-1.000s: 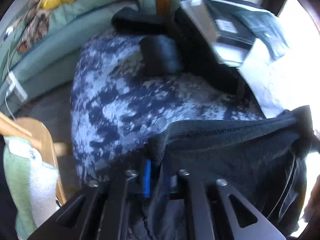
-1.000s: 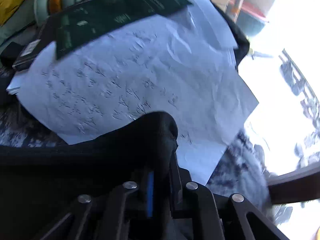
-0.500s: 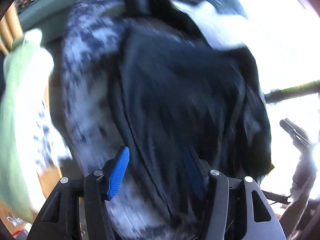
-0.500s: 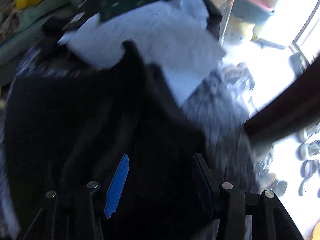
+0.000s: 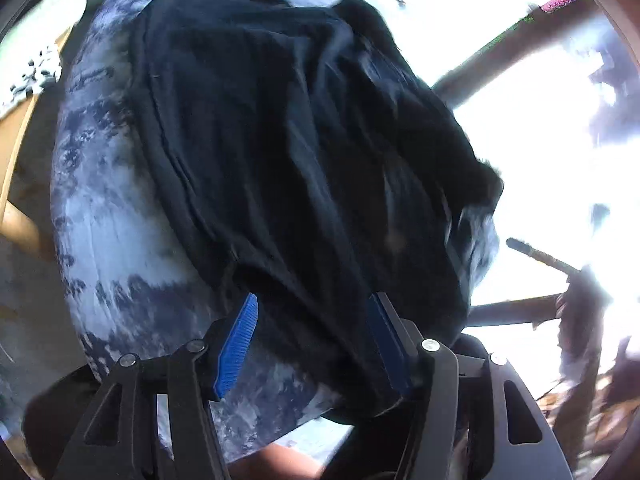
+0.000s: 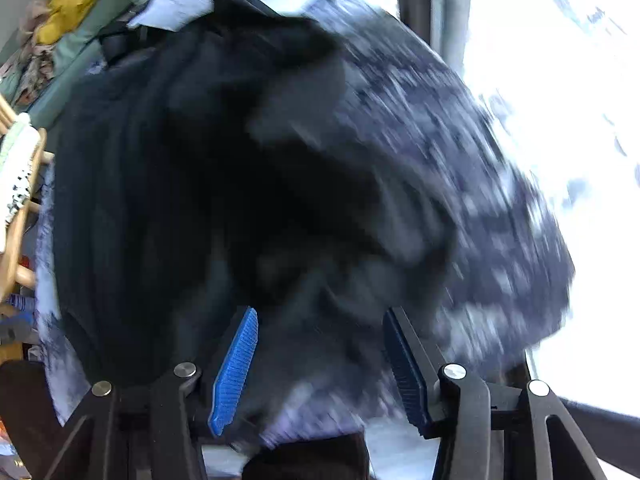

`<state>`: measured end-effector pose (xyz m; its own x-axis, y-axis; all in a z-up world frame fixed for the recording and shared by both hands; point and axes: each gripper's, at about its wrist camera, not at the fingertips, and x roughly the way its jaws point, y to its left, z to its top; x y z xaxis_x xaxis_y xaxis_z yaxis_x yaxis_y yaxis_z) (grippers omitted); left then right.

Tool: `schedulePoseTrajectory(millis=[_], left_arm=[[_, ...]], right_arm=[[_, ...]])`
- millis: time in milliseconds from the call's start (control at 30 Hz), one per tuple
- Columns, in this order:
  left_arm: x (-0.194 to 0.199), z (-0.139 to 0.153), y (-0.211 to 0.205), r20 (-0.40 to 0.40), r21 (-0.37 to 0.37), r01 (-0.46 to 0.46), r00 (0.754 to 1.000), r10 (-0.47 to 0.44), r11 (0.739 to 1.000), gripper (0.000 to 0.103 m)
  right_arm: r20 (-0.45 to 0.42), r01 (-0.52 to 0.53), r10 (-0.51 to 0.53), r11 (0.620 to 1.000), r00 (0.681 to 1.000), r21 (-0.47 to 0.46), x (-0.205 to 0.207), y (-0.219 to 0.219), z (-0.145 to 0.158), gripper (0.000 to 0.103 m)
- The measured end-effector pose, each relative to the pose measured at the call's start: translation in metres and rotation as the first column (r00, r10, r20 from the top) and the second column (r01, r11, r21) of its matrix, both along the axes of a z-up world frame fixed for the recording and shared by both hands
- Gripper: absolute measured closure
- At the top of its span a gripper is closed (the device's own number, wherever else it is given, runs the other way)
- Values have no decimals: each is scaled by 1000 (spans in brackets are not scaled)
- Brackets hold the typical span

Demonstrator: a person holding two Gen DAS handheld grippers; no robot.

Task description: Fold clothes

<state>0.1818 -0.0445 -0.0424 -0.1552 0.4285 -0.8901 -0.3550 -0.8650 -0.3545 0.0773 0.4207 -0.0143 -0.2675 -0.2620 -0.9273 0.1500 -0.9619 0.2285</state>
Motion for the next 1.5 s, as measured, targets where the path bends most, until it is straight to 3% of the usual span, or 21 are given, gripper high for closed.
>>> schedulePoseTrajectory(millis=[67, 133, 200, 333, 500, 567, 733, 833, 900, 1033, 1200, 1300, 1400, 1500], left_arm=[[25, 4, 11, -116, -59, 27, 993, -34, 998, 43], [50, 13, 26, -228, -121, 82, 968, -108, 989, 43], [73, 20, 40, -324, -202, 142, 924, -203, 969, 43], [131, 32, 63, -538, -408, 203, 734, -414, 890, 43], [185, 15, 79, -578, -562, 284, 537, -615, 777, 43], [195, 5, 86, -572, -605, 288, 491, -657, 742, 43], [208, -12, 91, -559, -639, 298, 453, -695, 709, 43], [211, -19, 91, -566, -661, 279, 425, -707, 697, 43], [210, -21, 89, -566, -664, 271, 426, -706, 697, 43], [214, -23, 80, -575, -670, 263, 408, -709, 694, 43], [211, -23, 71, -567, -666, 274, 420, -709, 694, 43], [207, -23, 70, -564, -654, 285, 433, -703, 701, 43], [204, -23, 71, -566, -657, 284, 427, -705, 699, 42], [202, -25, 74, -560, -659, 285, 431, -707, 696, 42]], right_arm=[[7, 24, -24, 1000, 1000, -6, 12, 12, -12, 49], [18, 34, -33, 999, 999, -36, 23, 21, -23, 49], [14, 43, -42, 996, 999, -75, 32, 27, -30, 49], [8, 110, -111, 967, 994, -231, 53, 41, -42, 49], [74, 224, -215, 853, 974, -472, 88, 49, -65, 47], [79, 218, -209, 806, 975, -550, 101, 43, -67, 47], [63, 127, -113, 754, 992, -645, 109, 10, -58, 47], [79, 80, -40, 781, 996, -619, 102, -19, -63, 47], [87, 60, -11, 812, 996, -580, 95, -38, -71, 47], [59, -17, 59, 831, 997, -555, 92, -57, -77, 47], [-58, -127, 113, 867, 992, -482, 97, -53, -65, 47], [-136, -253, 215, 876, 967, -412, 93, -64, -61, 46], [-126, -299, 272, 890, 954, -344, 87, -72, -69, 46], [-111, -322, 302, 882, 947, -344, 84, -77, -78, 47]])
